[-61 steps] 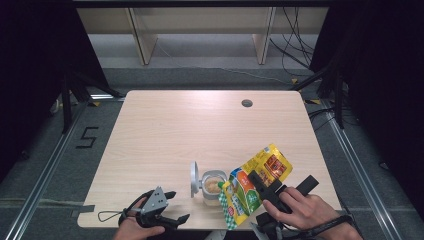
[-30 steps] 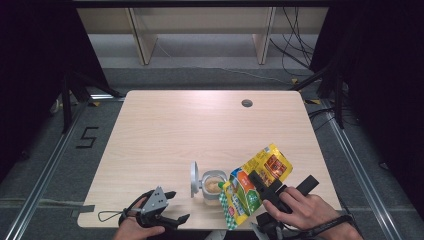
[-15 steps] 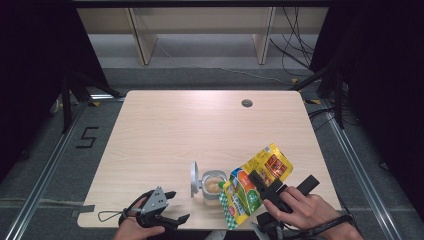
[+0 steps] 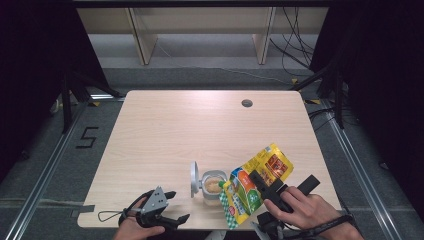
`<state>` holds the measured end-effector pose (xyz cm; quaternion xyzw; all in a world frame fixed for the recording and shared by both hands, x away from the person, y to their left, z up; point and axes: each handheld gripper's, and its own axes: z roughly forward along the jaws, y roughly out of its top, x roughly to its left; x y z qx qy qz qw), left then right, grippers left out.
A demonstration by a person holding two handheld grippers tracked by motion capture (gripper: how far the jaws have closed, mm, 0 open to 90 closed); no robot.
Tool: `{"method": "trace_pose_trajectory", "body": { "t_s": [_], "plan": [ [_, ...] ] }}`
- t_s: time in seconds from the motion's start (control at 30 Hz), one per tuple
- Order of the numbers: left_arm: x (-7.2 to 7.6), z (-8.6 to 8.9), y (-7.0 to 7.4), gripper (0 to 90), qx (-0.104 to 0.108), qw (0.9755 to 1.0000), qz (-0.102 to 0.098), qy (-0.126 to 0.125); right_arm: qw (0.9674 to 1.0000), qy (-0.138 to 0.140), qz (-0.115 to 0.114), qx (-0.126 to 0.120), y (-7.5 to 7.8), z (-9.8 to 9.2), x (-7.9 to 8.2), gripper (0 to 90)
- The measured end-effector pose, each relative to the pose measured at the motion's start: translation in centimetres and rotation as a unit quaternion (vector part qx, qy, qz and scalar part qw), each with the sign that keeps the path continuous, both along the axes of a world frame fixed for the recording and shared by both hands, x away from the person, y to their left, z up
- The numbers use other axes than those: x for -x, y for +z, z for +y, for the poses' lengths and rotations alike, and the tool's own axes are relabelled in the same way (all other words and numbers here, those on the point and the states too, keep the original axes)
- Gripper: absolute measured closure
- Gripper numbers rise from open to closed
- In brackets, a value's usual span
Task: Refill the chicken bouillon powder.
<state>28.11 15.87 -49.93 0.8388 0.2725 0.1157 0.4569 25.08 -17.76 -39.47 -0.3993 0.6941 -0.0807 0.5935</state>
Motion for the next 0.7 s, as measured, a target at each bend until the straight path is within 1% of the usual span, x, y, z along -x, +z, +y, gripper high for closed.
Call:
{"method": "trace_pose_trajectory", "body": {
  "t_s": [0.13,0.17,0.43,0.67,0.7],
  "plan": [
    [0.01,0.02,0.02,15.2,0.0,1.0,0.001,0.001,1.0,0.0,0.005,0.002,-0.04,-0.01,-0.05,67.5],
    [0.02,0.01,0.0,15.2,0.001,1.0,-0.001,0.002,0.9999,0.006,0.003,0.009,0.03,0.11,-0.07,67.5],
    [0.0,0.03,0.02,15.2,-0.001,1.0,0.001,0.0,0.9999,0.006,0.004,0.007,0.0,0.13,-0.06,67.5],
    [0.04,-0.01,-0.02,15.2,0.002,1.0,-0.002,0.005,0.9999,0.007,0.008,0.005,-0.05,0.09,-0.13,67.5],
    [0.0,0.04,0.03,15.2,-0.001,1.0,0.001,0.0,1.0,0.007,0.004,0.004,-0.09,0.07,-0.11,67.5]
  ]
}}
